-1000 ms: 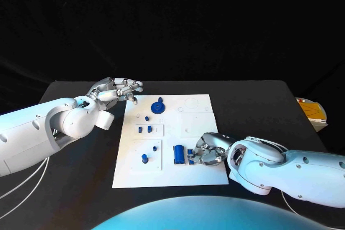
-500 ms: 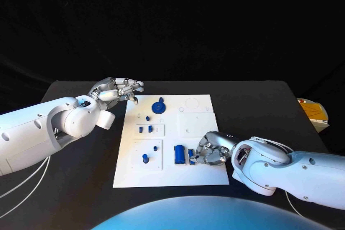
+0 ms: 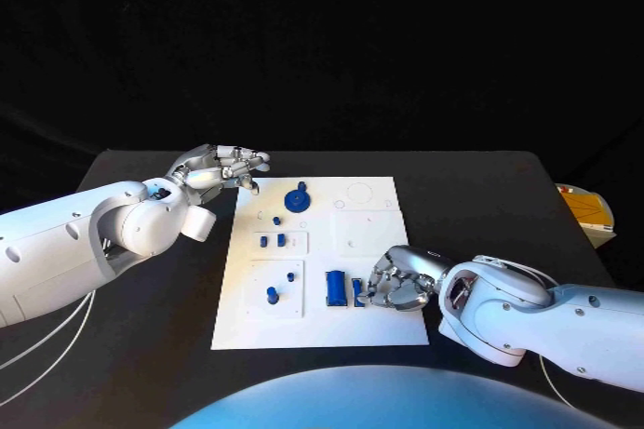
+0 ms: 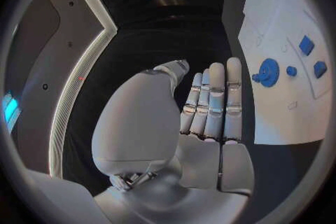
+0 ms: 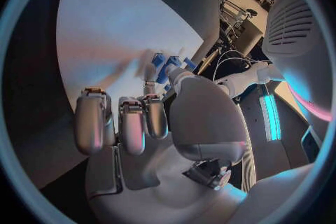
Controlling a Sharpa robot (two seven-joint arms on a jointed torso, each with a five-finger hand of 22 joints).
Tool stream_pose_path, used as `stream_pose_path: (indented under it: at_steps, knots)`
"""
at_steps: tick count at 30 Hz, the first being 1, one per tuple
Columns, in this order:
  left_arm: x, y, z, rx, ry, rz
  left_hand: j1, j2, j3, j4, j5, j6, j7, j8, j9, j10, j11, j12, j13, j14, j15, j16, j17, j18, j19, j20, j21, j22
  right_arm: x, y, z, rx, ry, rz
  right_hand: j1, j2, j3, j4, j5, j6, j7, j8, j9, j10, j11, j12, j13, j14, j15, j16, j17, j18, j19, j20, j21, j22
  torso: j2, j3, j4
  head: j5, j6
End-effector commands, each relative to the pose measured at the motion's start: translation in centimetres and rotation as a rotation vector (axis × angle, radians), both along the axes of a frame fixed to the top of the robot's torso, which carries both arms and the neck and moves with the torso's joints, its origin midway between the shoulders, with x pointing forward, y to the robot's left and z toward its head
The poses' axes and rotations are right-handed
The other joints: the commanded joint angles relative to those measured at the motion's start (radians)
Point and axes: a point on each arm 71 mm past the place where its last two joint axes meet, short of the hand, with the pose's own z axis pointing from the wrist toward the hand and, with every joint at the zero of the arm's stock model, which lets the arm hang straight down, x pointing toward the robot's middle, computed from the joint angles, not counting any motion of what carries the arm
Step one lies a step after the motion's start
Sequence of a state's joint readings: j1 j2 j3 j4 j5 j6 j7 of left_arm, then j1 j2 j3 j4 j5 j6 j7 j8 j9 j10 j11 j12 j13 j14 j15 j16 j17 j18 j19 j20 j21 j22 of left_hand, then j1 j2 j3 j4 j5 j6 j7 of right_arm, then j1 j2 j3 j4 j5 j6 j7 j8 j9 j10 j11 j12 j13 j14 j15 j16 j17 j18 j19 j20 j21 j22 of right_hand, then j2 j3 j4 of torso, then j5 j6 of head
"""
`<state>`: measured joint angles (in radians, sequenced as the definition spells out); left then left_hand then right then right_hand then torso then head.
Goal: Assemble the parts on the task board
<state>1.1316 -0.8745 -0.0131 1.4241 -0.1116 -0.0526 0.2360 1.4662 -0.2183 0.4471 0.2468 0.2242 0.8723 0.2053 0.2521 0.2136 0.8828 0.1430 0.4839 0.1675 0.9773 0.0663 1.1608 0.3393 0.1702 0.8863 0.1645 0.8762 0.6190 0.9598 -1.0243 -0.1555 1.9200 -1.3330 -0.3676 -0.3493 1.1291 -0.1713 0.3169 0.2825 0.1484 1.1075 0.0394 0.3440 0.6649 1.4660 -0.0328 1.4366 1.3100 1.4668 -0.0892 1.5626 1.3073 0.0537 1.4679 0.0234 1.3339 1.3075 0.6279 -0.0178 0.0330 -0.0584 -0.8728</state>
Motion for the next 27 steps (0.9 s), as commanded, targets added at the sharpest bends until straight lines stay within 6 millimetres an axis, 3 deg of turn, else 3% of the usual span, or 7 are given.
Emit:
stream_pose_path:
  at_steps: [1, 10, 27]
  knots:
    - [-0.1, -0.2, 0.0, -0.007, -0.003, -0.018, 0.009, 0.004, 0.005, -0.001, 0.004, -0.007, -0.002, 0.005, 0.001, -0.009, -0.001, 0.003, -0.001, -0.005, 0.005, -0.005, 0.002, 0.013, 0.001, 0.003, -0.004, 0.001, -0.4, 0.4, -0.2, 0.002, 0.038, 0.059, 0.009, -0.004, -0.005, -0.002, -0.006, -0.003, -0.004, 0.007, 0.001, 0.065, -0.003, -0.003, 0.187, 0.102, -0.004, 0.005, 0.255, -0.012, 0.045, -0.006, 0.001, 0.208, 0.000, -0.0003, 0.0007, -0.001, 0.000]
    - [-0.1, -0.3, 0.0, -0.007, -0.001, -0.019, 0.009, 0.004, 0.005, -0.001, 0.004, -0.007, -0.002, 0.005, 0.001, -0.009, -0.001, 0.003, -0.001, -0.005, 0.005, -0.005, 0.002, 0.013, 0.001, 0.003, -0.004, 0.001, -0.2, 0.5, -0.4, -0.010, 0.044, 0.066, 0.034, -0.005, -0.008, -0.008, -0.013, -0.003, -0.005, 0.008, 0.000, 0.065, -0.004, -0.003, 0.187, 0.102, -0.005, 0.005, 0.253, -0.012, 0.045, -0.007, 0.002, 0.208, 0.001, -0.0002, 0.0019, 0.001, 0.000]
    - [-0.1, -0.3, -0.1, -0.007, 0.001, -0.021, 0.009, 0.004, 0.007, -0.001, 0.004, -0.007, -0.002, 0.007, 0.002, -0.010, 0.000, 0.004, -0.002, -0.005, 0.005, -0.005, 0.002, 0.013, 0.000, 0.003, -0.004, 0.002, 0.8, 0.3, -0.9, -0.025, 0.022, -0.011, 0.026, 0.028, -0.010, 0.008, 0.001, 0.005, -0.006, 0.016, 0.001, 0.066, -0.005, -0.002, 0.188, 0.103, -0.006, 0.006, 0.256, -0.013, 0.047, -0.008, 0.006, 0.209, 0.002, 0.0007, 0.0017, 0.002, 0.000]
